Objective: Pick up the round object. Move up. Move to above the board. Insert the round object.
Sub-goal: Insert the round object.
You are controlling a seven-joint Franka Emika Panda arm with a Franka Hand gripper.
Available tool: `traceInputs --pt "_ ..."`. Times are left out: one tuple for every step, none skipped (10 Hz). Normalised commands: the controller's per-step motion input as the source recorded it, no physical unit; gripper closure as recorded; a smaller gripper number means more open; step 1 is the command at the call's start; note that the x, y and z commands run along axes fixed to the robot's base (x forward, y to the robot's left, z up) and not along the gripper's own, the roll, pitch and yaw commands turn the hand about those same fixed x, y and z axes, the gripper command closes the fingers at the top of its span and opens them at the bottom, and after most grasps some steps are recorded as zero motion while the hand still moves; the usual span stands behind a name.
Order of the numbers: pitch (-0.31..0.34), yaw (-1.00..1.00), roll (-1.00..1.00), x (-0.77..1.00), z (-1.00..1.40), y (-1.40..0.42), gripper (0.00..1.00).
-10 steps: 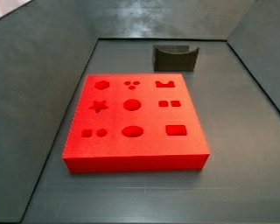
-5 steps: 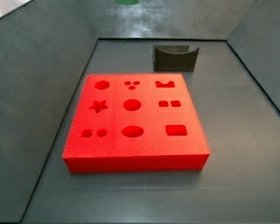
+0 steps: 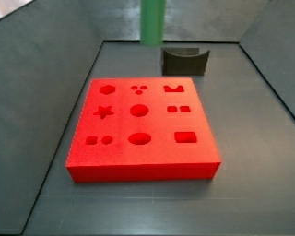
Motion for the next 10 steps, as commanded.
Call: traceInputs --pt "-0.007 0.26 0.22 0.22 -0.80 0.07 1.00" --pt "-0.033 0.31 0.25 0.07 -0.75 0.00 1.00" --pt "-0.074 0.38 0.23 0.00 -0.79 0.00 1.00" --pt "-0.096 0.36 0.23 -0.05 -0.80 0.00 1.00" --pt "-0.104 0.33 0.26 -0.10 -0.77 0.00 1.00" --pt "-0.134 0.29 0.25 -0.05 -0.73 -0.01 1.00" --pt "-0.146 0.20 0.27 -0.13 -0.74 -0.08 1.00" --pt "0.000 0.00 0.00 0.00 -0.02 0.00 1.00" --pt "-0.090 -0.23 0.00 -0.38 -0.29 -0.04 1.00" --pt "-0.106 -0.39 0.00 -0.66 -0.34 -0.07 1.00"
